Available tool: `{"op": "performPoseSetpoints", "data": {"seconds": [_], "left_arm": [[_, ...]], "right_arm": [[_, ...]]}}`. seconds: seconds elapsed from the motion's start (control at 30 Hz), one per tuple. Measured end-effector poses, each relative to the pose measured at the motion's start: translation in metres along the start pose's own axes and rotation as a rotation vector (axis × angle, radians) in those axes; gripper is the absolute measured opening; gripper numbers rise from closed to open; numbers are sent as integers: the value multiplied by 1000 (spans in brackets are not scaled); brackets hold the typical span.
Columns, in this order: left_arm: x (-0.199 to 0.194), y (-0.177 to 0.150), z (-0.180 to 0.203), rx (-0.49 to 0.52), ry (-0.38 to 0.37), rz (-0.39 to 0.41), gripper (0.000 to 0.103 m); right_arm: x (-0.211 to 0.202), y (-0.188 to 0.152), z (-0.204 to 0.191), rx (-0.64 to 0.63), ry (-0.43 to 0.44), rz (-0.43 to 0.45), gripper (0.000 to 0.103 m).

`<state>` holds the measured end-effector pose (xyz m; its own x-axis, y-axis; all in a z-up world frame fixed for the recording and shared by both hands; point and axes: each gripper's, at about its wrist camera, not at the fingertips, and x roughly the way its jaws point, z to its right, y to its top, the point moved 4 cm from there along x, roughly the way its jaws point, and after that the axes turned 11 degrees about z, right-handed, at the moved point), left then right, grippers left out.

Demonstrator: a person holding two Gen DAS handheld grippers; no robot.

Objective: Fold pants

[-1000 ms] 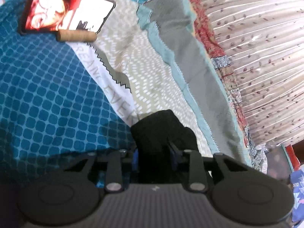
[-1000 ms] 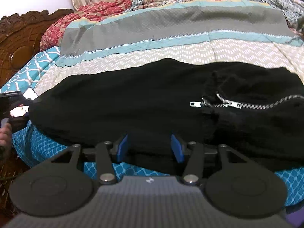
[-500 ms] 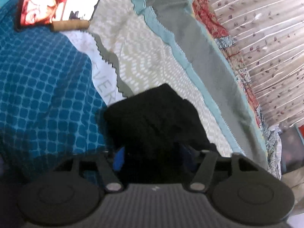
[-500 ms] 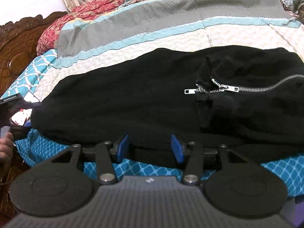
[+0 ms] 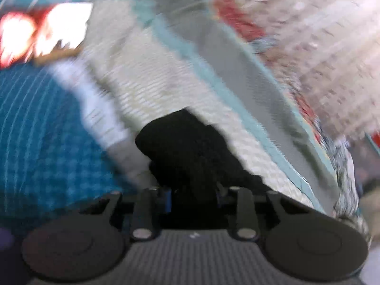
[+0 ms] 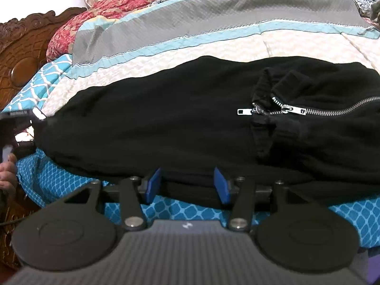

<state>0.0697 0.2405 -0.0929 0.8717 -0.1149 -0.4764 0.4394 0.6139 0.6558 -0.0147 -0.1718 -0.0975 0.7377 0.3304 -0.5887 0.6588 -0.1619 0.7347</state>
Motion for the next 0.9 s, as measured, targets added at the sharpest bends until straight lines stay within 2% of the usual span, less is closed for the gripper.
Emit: {"op": "performPoseSetpoints", "data": {"seconds": [0.1, 0.17, 0.27, 0.33, 0.4, 0.43, 0.5, 0.53, 0.67, 0.73, 0.9], "left_arm": [[-12, -7, 45, 173, -74, 66, 26], [-17, -27, 81, 324, -156, 65, 26], [-13, -77, 127, 522, -260, -25, 26], [-1, -123, 152, 693, -313, -135, 29], [10, -160, 161, 841, -297, -198, 30], [9, -172, 164, 918, -283, -184, 32], [-5, -178, 172, 1023, -304, -143, 43], [-13, -175, 174, 1028, -328, -148, 55], [-47, -146, 168, 933, -436, -144, 58], [-59, -120, 157, 816, -458, -120, 61], [-43, -65, 123, 562, -315, -74, 60]], "right_arm": [[-1, 0, 3, 4, -4, 4, 53], [-2, 1, 4, 12, -10, 11, 52], [-3, 1, 10, 41, -21, 20, 52], [-5, 1, 14, 52, -30, 25, 52], [-8, 1, 16, 53, -38, 32, 52], [-10, 1, 17, 52, -40, 37, 52], [-15, 2, 19, 50, -42, 52, 52], [-16, 3, 20, 53, -42, 61, 53], [-17, 11, 28, 118, -15, 85, 54], [-15, 16, 29, 157, 21, 88, 57], [-1, 31, 24, 242, 101, 71, 66]]}}
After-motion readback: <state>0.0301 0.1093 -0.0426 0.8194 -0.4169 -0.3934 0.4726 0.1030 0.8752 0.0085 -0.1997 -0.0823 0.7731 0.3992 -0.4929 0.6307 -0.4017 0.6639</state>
